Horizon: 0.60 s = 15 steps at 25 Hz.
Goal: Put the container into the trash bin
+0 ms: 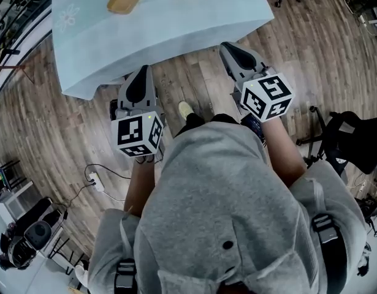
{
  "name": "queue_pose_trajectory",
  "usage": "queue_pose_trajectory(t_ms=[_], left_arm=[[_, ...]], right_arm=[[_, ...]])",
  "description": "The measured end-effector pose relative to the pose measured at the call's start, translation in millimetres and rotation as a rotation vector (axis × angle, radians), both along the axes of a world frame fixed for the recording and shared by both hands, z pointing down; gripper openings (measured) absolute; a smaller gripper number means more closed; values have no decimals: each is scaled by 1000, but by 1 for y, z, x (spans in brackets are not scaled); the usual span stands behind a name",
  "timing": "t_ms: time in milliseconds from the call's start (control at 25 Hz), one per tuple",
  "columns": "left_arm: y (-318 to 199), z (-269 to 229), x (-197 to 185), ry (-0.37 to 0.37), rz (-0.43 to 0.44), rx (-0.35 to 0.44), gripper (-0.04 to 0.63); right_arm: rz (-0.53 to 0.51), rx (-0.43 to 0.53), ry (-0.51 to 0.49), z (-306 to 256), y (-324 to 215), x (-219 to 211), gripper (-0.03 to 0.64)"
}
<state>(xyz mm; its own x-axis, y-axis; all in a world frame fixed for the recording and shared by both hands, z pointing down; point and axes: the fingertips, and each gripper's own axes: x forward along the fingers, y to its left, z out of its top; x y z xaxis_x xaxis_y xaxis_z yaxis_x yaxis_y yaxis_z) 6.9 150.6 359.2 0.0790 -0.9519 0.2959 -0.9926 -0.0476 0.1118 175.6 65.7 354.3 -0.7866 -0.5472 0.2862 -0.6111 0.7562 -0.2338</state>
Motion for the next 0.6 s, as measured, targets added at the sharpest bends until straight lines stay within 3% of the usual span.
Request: queue_pose_trajectory(t_ms=[600], left_arm=[[-20, -2, -26, -12, 3, 4, 20]], right_arm=[[-14, 18, -11, -4, -19, -36, 31]])
